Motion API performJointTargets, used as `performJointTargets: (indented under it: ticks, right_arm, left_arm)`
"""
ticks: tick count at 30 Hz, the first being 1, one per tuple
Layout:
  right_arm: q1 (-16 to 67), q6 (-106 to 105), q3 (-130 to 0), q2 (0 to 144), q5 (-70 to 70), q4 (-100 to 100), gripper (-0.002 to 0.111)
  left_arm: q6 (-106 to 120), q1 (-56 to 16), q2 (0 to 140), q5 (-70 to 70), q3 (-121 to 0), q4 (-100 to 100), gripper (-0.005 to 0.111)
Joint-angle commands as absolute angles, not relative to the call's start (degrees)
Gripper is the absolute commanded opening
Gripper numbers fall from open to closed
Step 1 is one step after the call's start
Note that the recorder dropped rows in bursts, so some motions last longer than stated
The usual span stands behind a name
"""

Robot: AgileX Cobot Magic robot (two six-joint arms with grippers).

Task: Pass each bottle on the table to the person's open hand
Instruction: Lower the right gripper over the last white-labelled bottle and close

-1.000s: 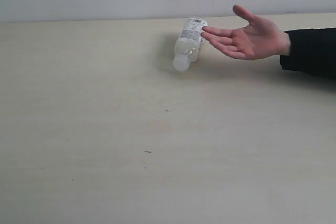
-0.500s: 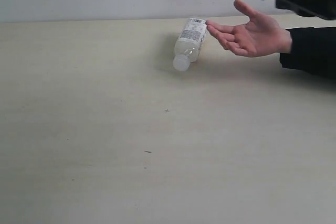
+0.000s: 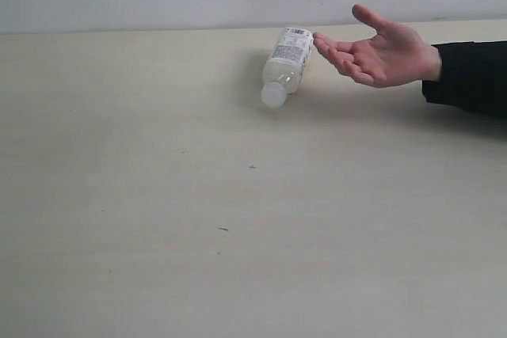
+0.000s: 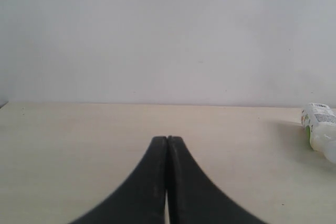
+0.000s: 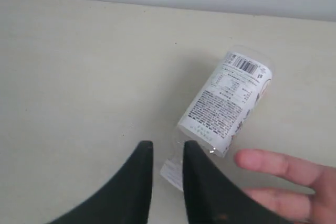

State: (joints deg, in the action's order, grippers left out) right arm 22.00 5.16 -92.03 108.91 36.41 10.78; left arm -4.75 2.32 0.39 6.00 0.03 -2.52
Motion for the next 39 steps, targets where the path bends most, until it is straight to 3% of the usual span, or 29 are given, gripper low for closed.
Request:
performJointTargets:
  ticks: [1,5,9,19,39]
  right_arm:
    - [22.0,6.2,-101.5,116.9,41.0,11.0,0.045]
    - [22.0,6.2,-107.3,122.6,42.3,10.2,0.069]
    - [22.0,7.5,-110.8,126.5,41.4,8.9,0.083]
    - [22.0,24.4,-117.6,133.7,40.1,-3.3,0.083]
    - [22.0,30.6,-121.9,142.3,41.8,-5.3,0.083]
  left_arm:
    - [-4.7,2.2,0.0,5.8,0.0,-2.4,0.000]
    - [-4.7,2.2,0.0,5.8,0.0,-2.4,0.000]
    - [-4.7,2.2,0.0,5.8,0.0,-2.4,0.000]
    - [-4.7,2.2,0.0,5.8,0.0,-2.4,0.000]
    - [-4.7,2.2,0.0,5.8,0.0,-2.4,0.000]
